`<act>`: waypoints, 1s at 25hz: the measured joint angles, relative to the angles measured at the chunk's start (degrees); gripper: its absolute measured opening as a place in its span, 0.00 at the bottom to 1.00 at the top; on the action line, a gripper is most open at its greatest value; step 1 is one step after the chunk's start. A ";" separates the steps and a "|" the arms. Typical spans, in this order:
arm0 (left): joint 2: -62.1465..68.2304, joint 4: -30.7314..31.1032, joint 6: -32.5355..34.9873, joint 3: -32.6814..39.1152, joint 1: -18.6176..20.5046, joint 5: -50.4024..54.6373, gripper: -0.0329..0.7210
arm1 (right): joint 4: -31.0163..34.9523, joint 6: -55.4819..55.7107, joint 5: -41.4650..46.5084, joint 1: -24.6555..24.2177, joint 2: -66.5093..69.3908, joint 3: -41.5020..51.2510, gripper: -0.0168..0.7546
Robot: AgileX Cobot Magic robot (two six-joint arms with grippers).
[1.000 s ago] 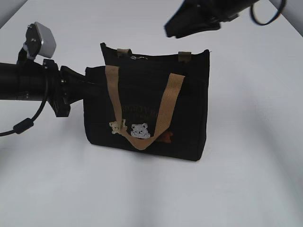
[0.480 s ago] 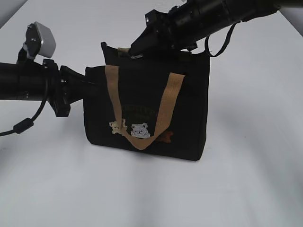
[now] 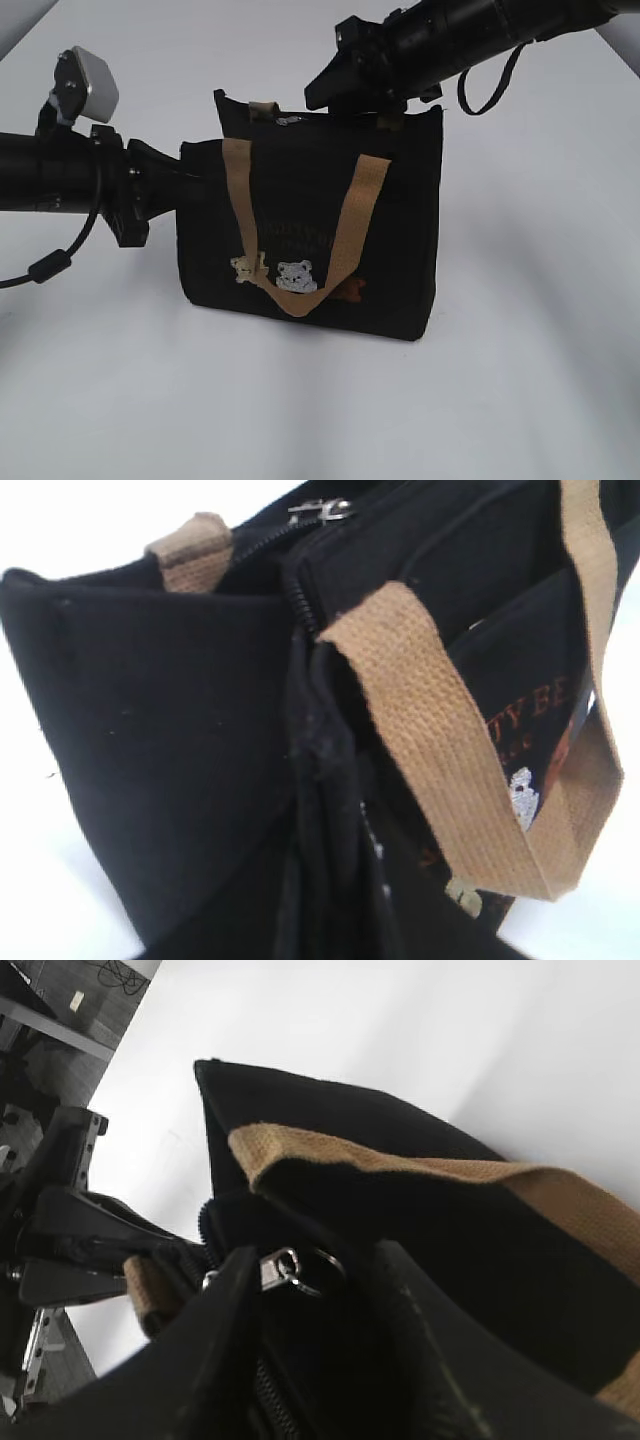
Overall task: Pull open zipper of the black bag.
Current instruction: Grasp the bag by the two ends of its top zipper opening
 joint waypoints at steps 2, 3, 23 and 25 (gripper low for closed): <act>0.00 0.00 0.00 0.00 0.00 0.00 0.14 | -0.78 0.11 0.84 0.00 0.00 0.00 0.41; 0.00 0.00 0.00 0.00 0.00 0.00 0.14 | -1.06 0.20 1.12 0.05 0.00 0.00 0.41; 0.00 -0.12 0.00 0.00 0.00 -0.11 0.14 | -0.10 -0.13 -1.97 1.83 1.74 0.00 0.41; 0.00 -0.12 0.00 0.00 0.00 -0.11 0.14 | 1.03 -0.86 -2.61 1.83 1.82 0.00 0.41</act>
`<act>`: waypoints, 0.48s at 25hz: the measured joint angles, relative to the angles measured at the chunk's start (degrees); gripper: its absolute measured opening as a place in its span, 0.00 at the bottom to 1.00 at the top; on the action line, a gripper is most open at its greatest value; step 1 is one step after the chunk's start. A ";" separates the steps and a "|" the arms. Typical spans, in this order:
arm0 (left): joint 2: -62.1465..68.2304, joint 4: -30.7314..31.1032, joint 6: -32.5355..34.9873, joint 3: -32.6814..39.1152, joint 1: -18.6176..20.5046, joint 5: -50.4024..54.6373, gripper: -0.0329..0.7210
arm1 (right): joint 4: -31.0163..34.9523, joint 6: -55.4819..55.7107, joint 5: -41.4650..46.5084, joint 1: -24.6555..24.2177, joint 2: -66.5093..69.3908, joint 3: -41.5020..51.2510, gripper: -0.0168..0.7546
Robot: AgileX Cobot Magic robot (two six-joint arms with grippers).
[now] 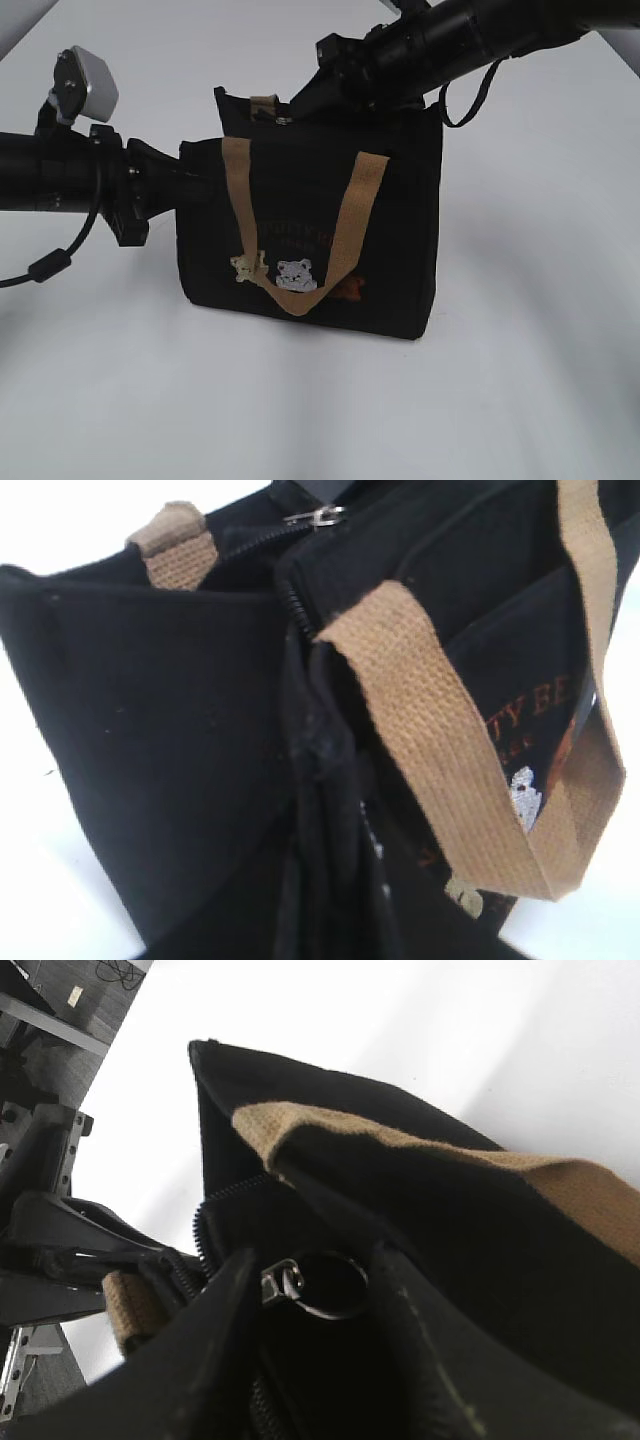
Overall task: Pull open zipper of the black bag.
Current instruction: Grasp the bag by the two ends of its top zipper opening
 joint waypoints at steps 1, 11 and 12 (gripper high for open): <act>0.00 0.00 0.00 0.00 0.00 0.00 0.14 | 0.38 -0.18 -0.64 0.00 0.11 0.00 0.41; 0.00 0.00 0.00 0.00 0.00 -0.17 0.14 | 3.34 -1.54 -0.88 0.90 2.46 -0.17 0.15; 0.00 0.00 0.00 0.00 0.00 -0.22 0.14 | 3.39 -1.77 -0.82 0.90 2.20 -0.17 0.08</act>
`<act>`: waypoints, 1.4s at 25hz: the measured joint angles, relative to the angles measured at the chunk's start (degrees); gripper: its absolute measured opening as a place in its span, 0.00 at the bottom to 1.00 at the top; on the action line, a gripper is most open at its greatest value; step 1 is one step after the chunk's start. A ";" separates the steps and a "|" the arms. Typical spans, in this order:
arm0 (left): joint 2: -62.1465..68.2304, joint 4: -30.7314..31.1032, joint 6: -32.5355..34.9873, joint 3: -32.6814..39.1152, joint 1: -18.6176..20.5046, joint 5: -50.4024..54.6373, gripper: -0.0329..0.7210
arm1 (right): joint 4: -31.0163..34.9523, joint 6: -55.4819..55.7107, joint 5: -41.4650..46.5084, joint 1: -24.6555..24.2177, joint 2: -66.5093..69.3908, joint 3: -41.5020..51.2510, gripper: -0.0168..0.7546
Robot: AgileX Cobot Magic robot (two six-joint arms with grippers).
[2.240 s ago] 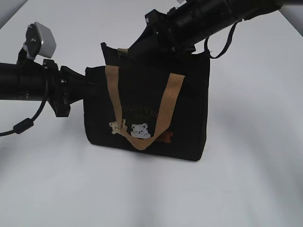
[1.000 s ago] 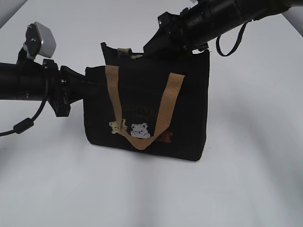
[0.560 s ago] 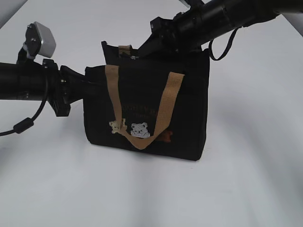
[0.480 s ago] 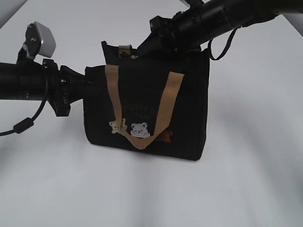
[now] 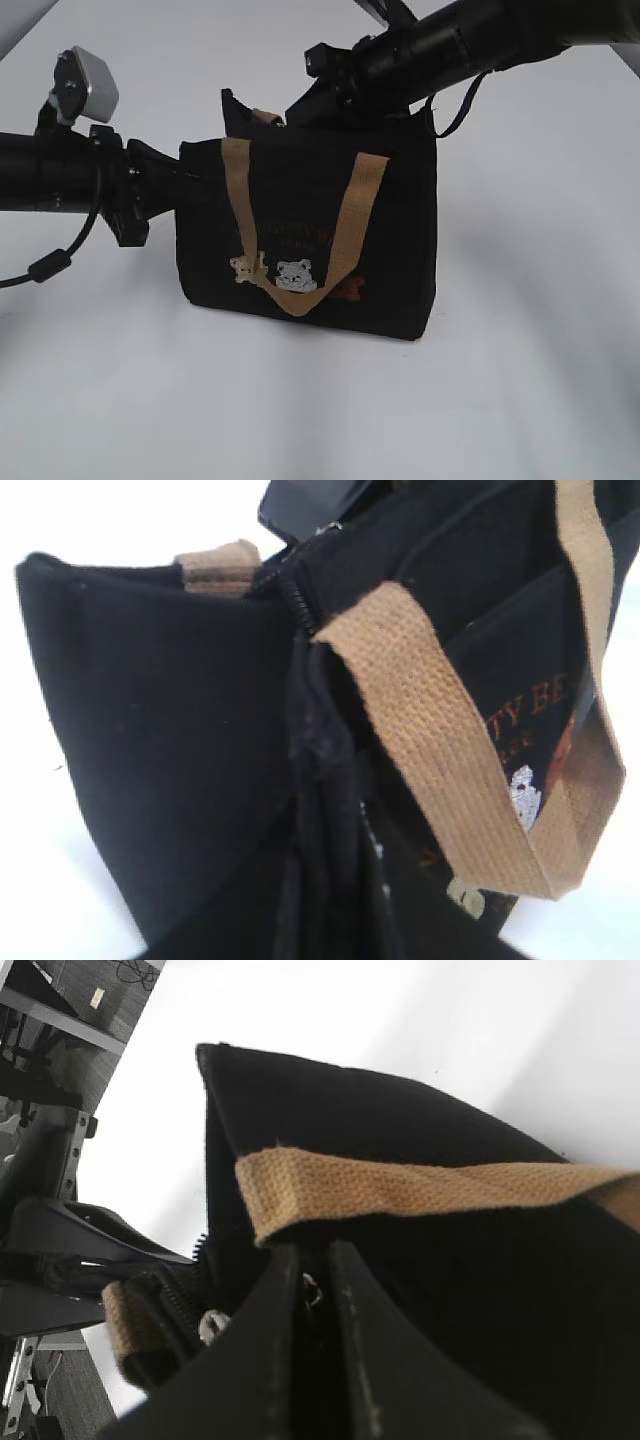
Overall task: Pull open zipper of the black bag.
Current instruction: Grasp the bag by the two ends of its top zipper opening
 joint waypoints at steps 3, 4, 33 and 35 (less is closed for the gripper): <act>0.00 0.00 0.00 0.00 0.00 0.00 0.14 | -0.25 -0.24 0.31 -0.42 -1.76 0.00 0.02; 0.00 0.00 0.00 0.00 0.00 0.00 0.14 | -0.45 -0.24 0.78 -0.74 -2.64 0.00 0.02; 0.00 0.15 -0.34 0.00 0.00 0.19 0.14 | -52.61 21.86 16.08 -1.37 -16.98 0.00 0.02; -0.08 0.09 -2.46 0.00 0.00 -0.40 0.14 | -51.17 22.10 16.26 -1.37 -16.98 0.00 0.05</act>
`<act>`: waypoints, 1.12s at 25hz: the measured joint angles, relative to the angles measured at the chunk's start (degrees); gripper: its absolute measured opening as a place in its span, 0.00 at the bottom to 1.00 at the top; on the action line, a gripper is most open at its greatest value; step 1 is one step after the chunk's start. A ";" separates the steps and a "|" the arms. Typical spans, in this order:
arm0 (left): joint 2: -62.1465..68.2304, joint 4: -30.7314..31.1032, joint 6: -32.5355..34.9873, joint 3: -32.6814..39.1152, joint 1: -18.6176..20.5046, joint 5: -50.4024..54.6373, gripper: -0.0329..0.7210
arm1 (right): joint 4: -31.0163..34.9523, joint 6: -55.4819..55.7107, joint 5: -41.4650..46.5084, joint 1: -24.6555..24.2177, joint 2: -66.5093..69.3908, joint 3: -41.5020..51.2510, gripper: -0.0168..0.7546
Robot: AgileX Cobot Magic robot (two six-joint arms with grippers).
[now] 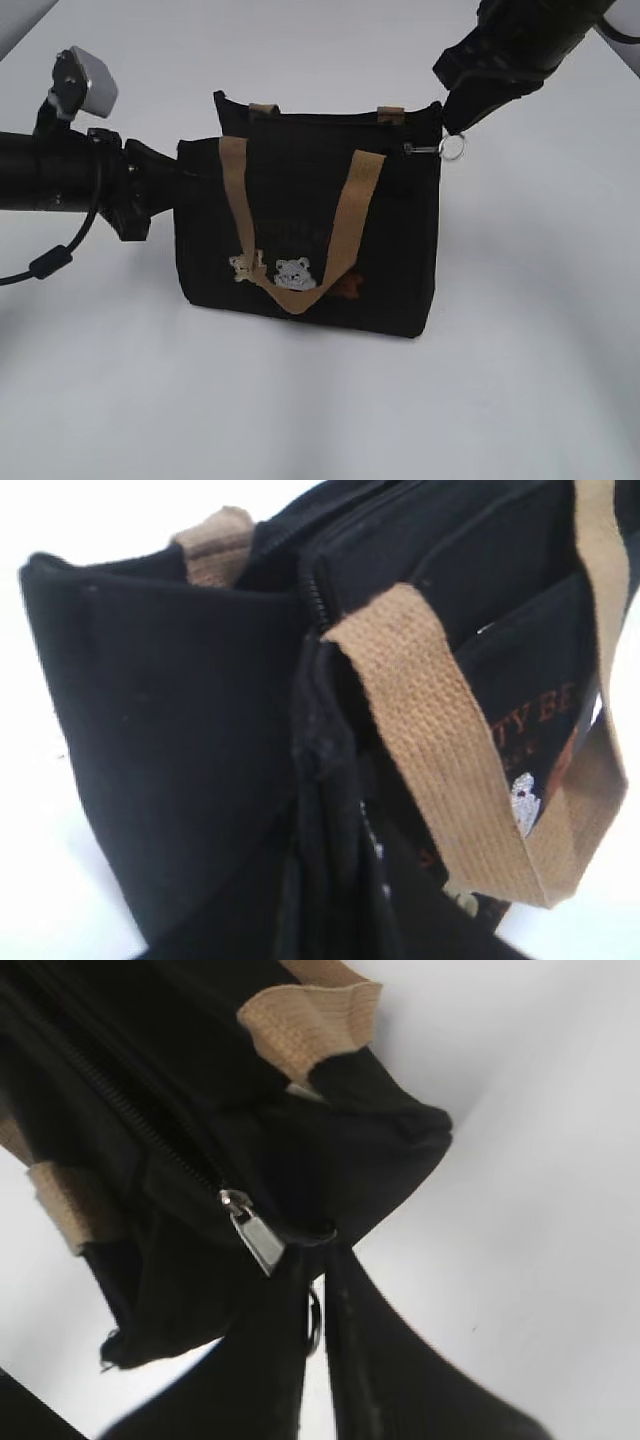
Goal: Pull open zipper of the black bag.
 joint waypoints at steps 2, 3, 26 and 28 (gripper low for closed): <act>-0.45 -0.05 -4.34 0.00 0.00 -2.03 0.17 | 1.70 0.06 0.27 0.00 -0.06 0.00 0.18; -1.07 -0.05 -7.01 0.00 0.00 -3.55 0.21 | 2.15 0.11 0.62 0.00 -0.12 0.00 0.27; -43.58 72.29 -120.21 5.44 0.16 -3.39 0.42 | -4.13 13.84 9.44 0.10 -41.53 32.37 0.53; -50.61 78.26 -126.08 7.20 0.16 0.29 0.41 | -6.10 14.37 9.75 0.10 -48.73 38.48 0.52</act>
